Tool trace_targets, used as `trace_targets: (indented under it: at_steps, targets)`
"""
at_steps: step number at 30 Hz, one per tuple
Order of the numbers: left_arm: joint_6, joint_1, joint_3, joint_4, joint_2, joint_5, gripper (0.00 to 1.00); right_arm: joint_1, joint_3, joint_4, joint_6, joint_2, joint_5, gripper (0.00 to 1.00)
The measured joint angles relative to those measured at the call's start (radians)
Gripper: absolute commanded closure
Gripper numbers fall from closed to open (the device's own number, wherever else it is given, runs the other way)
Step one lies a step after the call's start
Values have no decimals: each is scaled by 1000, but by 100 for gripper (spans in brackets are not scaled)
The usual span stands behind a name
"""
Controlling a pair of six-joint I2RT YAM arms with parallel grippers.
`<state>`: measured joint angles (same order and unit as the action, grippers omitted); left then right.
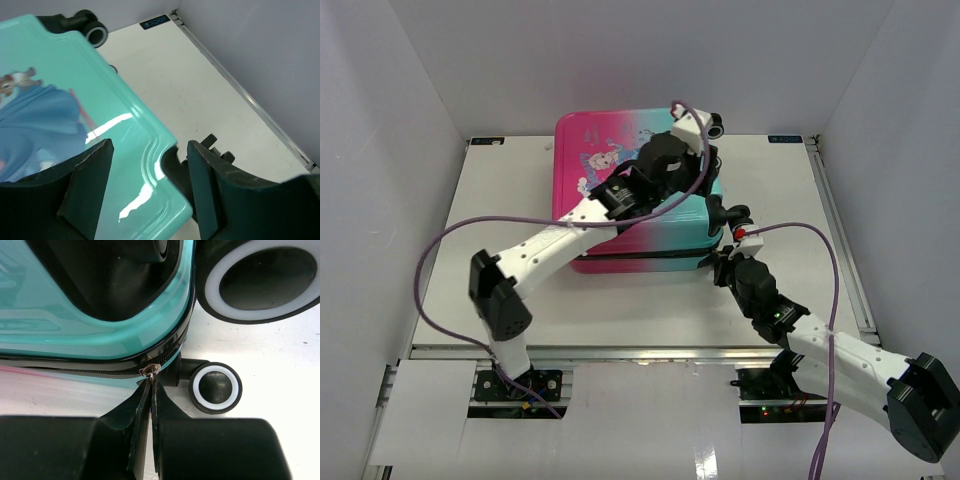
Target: Pack the luggage
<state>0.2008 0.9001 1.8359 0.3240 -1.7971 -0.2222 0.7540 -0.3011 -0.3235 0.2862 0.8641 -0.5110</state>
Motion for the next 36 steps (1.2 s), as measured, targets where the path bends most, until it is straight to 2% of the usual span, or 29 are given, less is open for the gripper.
trace_targets:
  at_steps: [6,11,14,19,27,29,33,36]
  targets:
    - [-78,62,298,12,-290,-10,33,0,18,-26,1,-11,6,92]
    - [-100,97,339,22,-382,-51,38,0,37,-40,3,-38,10,92]
    - [-104,102,302,32,-389,-76,49,0,41,-40,4,-52,9,92]
    - [-92,103,152,-53,-308,-110,59,0,51,-44,16,-62,1,92]
    - [-13,91,-68,-96,-143,-173,63,1,51,-46,24,-58,-11,92]
    - [18,74,-131,-124,-104,-163,60,1,53,-49,27,-57,-13,92]
    - [25,62,-226,-186,-44,-110,34,1,64,-69,36,-57,-16,92]
    - [-62,68,-272,-216,-9,-22,30,1,71,-84,42,-55,-16,92]
